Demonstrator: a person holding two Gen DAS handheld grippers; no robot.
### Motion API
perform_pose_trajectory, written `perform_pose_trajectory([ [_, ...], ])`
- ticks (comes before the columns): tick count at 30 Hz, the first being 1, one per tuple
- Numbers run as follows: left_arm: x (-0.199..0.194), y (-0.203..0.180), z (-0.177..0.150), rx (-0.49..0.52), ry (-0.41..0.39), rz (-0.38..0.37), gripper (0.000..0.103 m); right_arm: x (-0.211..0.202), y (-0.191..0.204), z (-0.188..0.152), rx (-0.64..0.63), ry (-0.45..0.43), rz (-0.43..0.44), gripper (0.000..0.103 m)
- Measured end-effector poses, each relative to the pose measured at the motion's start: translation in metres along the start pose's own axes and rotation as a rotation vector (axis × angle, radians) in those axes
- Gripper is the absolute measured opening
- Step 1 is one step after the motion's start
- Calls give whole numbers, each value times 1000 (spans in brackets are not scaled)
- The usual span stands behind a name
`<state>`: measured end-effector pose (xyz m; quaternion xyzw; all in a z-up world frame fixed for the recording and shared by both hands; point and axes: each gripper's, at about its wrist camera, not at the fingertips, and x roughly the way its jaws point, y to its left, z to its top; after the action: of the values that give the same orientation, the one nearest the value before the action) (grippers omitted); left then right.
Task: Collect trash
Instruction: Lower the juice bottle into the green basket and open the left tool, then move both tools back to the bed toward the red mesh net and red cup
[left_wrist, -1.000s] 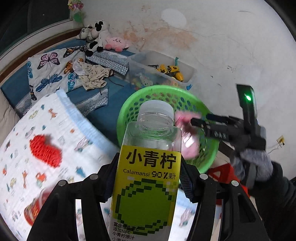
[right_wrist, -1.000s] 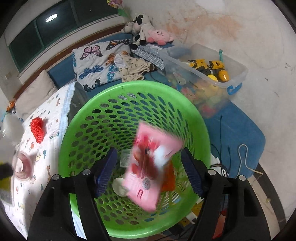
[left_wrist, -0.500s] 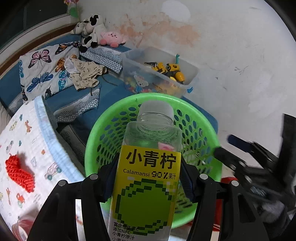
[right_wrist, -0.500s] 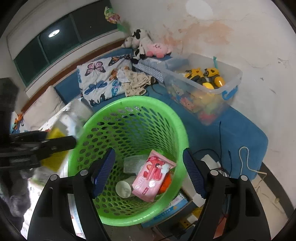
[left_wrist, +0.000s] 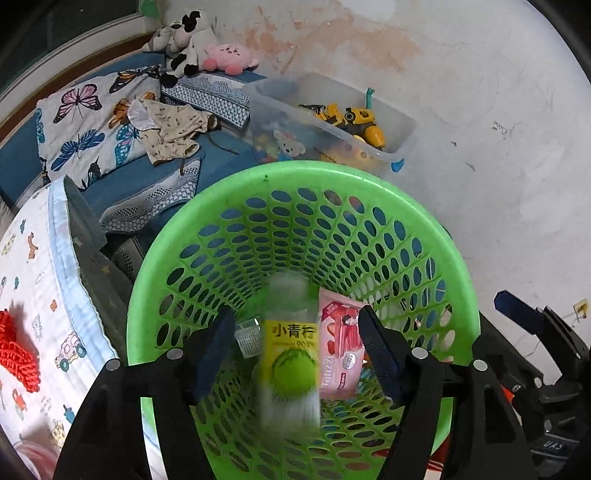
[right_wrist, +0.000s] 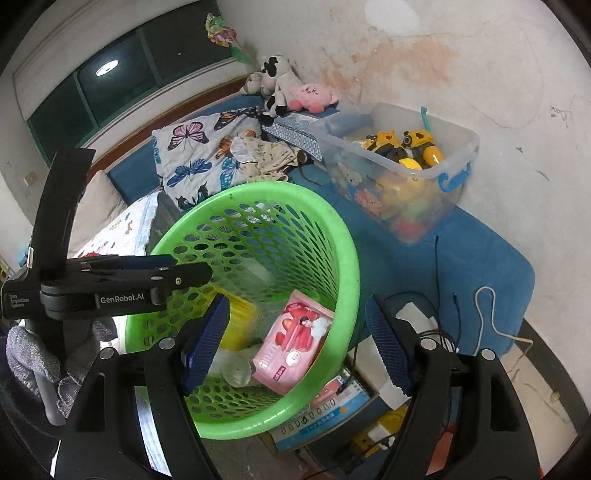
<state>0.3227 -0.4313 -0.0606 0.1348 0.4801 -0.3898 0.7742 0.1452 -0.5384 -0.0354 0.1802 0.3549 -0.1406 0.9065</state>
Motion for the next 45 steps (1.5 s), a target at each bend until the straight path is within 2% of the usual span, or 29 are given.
perform_pose_trajectory([
  [6, -22, 1, -10, -5, -36, 4, 71, -5, 4, -2, -4, -3, 9, 76],
  [10, -53, 7, -28, 10, -75, 26, 71, -14, 14, -5, -28, -8, 21, 76],
  [17, -123, 24, -74, 44, -163, 73, 72, -25, 39, -13, -57, -5, 64, 76],
  [23, -176, 51, -118, 85, -207, 127, 78, -30, 68, -20, -92, 11, 108, 76],
  [27, -209, 80, -148, 96, -219, 158, 87, -31, 92, -24, -130, 22, 135, 76],
  [30, -225, 100, -167, 130, -211, 196, 92, -30, 111, -25, -155, 35, 162, 76],
  [37, -233, 155, -205, 179, -126, 293, 93, -23, 151, -22, -196, 57, 205, 77],
  [45, -214, 192, -220, 280, -54, 291, 93, -3, 188, -19, -232, 97, 217, 77],
])
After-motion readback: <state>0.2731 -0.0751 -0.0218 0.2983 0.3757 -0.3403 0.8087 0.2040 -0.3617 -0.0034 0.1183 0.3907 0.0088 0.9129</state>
